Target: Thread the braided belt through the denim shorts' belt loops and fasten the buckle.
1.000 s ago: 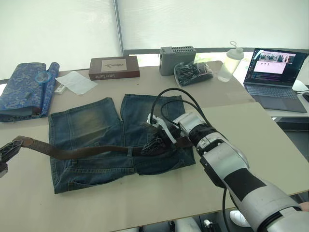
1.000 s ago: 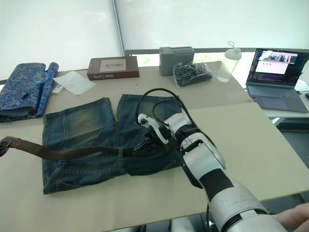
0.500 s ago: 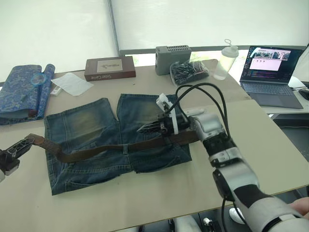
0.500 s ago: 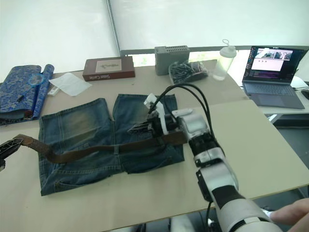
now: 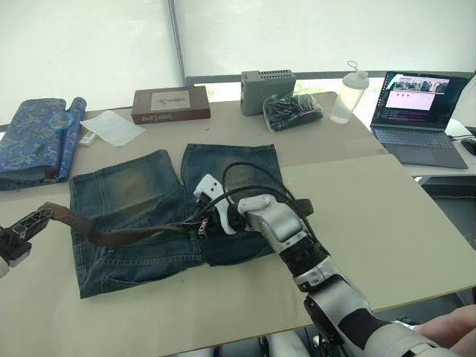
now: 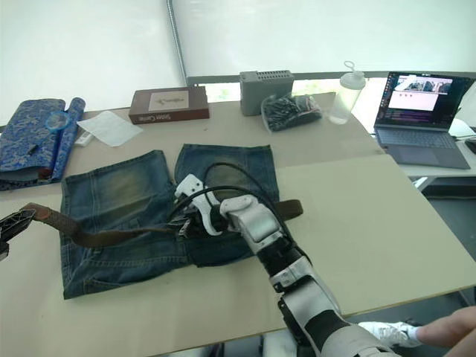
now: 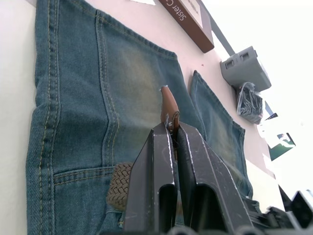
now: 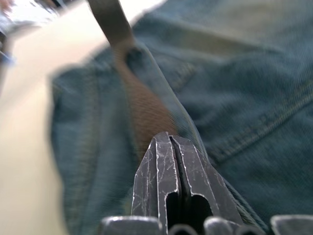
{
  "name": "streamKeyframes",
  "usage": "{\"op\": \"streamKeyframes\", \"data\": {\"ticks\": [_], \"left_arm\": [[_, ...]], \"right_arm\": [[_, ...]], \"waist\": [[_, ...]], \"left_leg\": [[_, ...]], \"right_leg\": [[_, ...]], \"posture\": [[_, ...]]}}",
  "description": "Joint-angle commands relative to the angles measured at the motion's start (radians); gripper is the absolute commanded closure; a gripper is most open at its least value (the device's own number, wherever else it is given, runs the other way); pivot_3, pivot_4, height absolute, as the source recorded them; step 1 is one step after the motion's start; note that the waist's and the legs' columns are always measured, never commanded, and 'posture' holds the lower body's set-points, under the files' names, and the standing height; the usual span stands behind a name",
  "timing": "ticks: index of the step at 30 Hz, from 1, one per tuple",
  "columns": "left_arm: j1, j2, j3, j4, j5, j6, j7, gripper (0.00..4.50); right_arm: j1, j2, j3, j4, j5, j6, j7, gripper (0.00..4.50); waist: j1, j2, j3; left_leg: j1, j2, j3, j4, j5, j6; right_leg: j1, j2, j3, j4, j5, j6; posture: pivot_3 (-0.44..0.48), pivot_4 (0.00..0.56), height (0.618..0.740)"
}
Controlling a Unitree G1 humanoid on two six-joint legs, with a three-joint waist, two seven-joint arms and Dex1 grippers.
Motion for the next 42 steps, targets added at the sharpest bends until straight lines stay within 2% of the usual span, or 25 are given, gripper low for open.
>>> {"op": "streamKeyframes", "data": {"ticks": [1, 3, 5, 10, 13, 14, 16, 19, 22, 25, 26, 29, 30, 39, 42], "left_arm": [[0.014, 0.0, 0.046, -0.044, -0.028, -0.003, 0.004, 4.5], [0.028, -0.007, 0.055, -0.058, -0.035, -0.008, 0.009, 4.5], [0.036, -0.011, 0.058, -0.065, -0.038, -0.011, 0.012, 4.5], [0.038, -0.02, 0.054, -0.073, -0.042, -0.019, 0.021, 4.5], [0.029, -0.018, 0.045, -0.071, -0.039, -0.019, 0.018, 4.5], [0.027, -0.016, 0.043, -0.069, -0.036, -0.017, 0.015, 4.5], [0.021, -0.015, 0.04, -0.067, -0.031, -0.017, 0.012, 4.5], [0.015, -0.016, 0.033, -0.066, -0.021, -0.015, 0.006, 4.5], [0.012, -0.016, 0.026, -0.067, -0.009, -0.012, -0.007, 4.5], [0.016, -0.022, 0.025, -0.073, -0.002, -0.012, -0.015, 4.5], [0.019, -0.024, 0.025, -0.075, 0.001, -0.012, -0.018, 4.5], [0.028, -0.029, 0.029, -0.081, 0.0, -0.012, -0.024, 4.5], [0.031, -0.03, 0.031, -0.081, 0.0, -0.012, -0.026, 4.5], [0.048, -0.007, 0.082, -0.043, -0.017, -0.011, -0.04, 4.5], [0.062, 0.003, 0.1, -0.038, -0.008, -0.006, -0.047, 4.5]], "right_arm": [[-0.019, 0.01, 0.004, 0.145, -0.045, -0.104, -0.047, 4.48], [-0.031, -0.004, -0.042, 0.101, 0.015, -0.119, 0.027, 4.48], [-0.042, -0.015, -0.083, 0.043, 0.073, -0.091, 0.081, 3.89], [-0.055, -0.072, -0.062, -0.167, 0.16, 0.007, 0.206, 2.26], [-0.081, -0.102, 0.004, -0.245, 0.151, 0.038, 0.251, 2.26], [-0.091, -0.121, 0.058, -0.233, 0.094, -0.002, 0.246, 2.26], [-0.109, -0.14, 0.128, -0.184, 0.014, -0.066, 0.229, 2.26], [-0.139, -0.109, 0.135, -0.074, -0.021, -0.112, 0.188, 2.26], [-0.175, -0.076, 0.137, 0.017, -0.028, -0.123, 0.21, 2.26], [-0.205, -0.054, 0.148, 0.107, -0.043, -0.146, 0.238, 2.92], [-0.212, -0.049, 0.146, 0.125, -0.042, -0.149, 0.25, 3.26], [-0.274, -0.013, 0.071, 0.208, 0.048, -0.059, 0.358, 4.29], [-0.294, -0.007, 0.055, 0.242, 0.065, -0.04, 0.394, 4.4], [-0.444, 0.014, -0.007, 0.576, 0.095, 0.057, 0.69, 4.4], [-0.458, 0.039, -0.026, 0.658, 0.082, 0.089, 0.713, 4.4]], "waist": [[0.0, -0.001, 0.0], [-0.001, -0.001, -0.001], [0.0, -0.002, -0.001], [0.002, -0.002, -0.001], [-0.001, -0.002, -0.001], [-0.002, -0.002, -0.001], [-0.001, -0.002, -0.001], [0.0, -0.003, -0.002], [0.001, -0.003, -0.001], [0.001, -0.003, -0.002], [0.001, -0.003, -0.002], [0.0, -0.003, -0.001], [0.0, -0.003, -0.001], [-0.001, -0.002, -0.001], [-0.002, -0.001, -0.001]], "left_leg": [[0.001, 0.0, 0.0, 0.0, 0.0, 0.0], [0.001, 0.0, 0.0, 0.0, 0.0, 0.0], [0.001, 0.0, 0.0, 0.0, 0.0, 0.001], [-0.001, 0.0, 0.0, 0.0, 0.0, 0.001], [-0.001, 0.001, -0.001, 0.0, 0.0, 0.001], [-0.001, 0.001, 0.0, 0.0, 0.0, 0.001], [0.0, 0.001, 0.0, 0.0, 0.0, 0.0], [0.0, 0.001, 0.0, 0.0, 0.0, 0.0], [-0.001, 0.0, 0.0, 0.0, 0.0, 0.0], [-0.001, 0.0, 0.0, 0.0, 0.0, 0.0], [-0.001, 0.001, 0.0, 0.0, 0.0, 0.0], [-0.001, 0.001, 0.0, 0.0, 0.0, 0.0], [-0.001, 0.001, 0.0, 0.0, 0.0, 0.0], [-0.001, 0.001, 0.0, 0.0, 0.0, 0.001], [-0.001, 0.001, 0.0, 0.0, 0.0, 0.001]], "right_leg": [[0.001, 0.0, 0.0, 0.0, 0.0, 0.0], [0.001, 0.0, 0.0, 0.0, 0.0, 0.0], [0.001, 0.0, -0.001, -0.001, 0.0, 0.0], [0.0, 0.0, -0.001, -0.001, 0.0, 0.0], [-0.001, 0.0, -0.002, 0.0, 0.0, 0.0], [-0.001, 0.0, -0.002, 0.0, 0.0, 0.0], [0.0, 0.0, -0.003, 0.0, 0.0, 0.0], [0.0, 0.0, -0.003, 0.0, 0.0, 0.0], [0.0, 0.0, -0.003, 0.0, 0.0, -0.001], [0.0, 0.0, -0.003, -0.001, 0.0, -0.001], [0.0, 0.0, -0.003, 0.0, 0.0, -0.001], [0.0, 0.0, -0.003, 0.0, 0.0, -0.001], [0.0, 0.0, -0.003, -0.001, 0.0, -0.001], [-0.001, 0.0, -0.003, 0.0, 0.0, -0.001], [-0.001, 0.0, -0.003, 0.0, 0.0, -0.001]], "posture": [[0.0, 0.15, 0.74], [0.0, 0.15, 0.74], [0.0, 0.15, 0.74], [0.0, 0.15, 0.74], [0.0, 0.15, 0.74], [0.0, 0.15, 0.74], [0.0, 0.15, 0.74], [0.0, 0.15, 0.74], [0.0, 0.15, 0.74], [0.0, 0.15, 0.74], [0.0, 0.15, 0.74], [0.0, 0.15, 0.74], [0.0, 0.15, 0.74], [0.0, 0.15, 0.74], [0.0, 0.15, 0.74]]}}
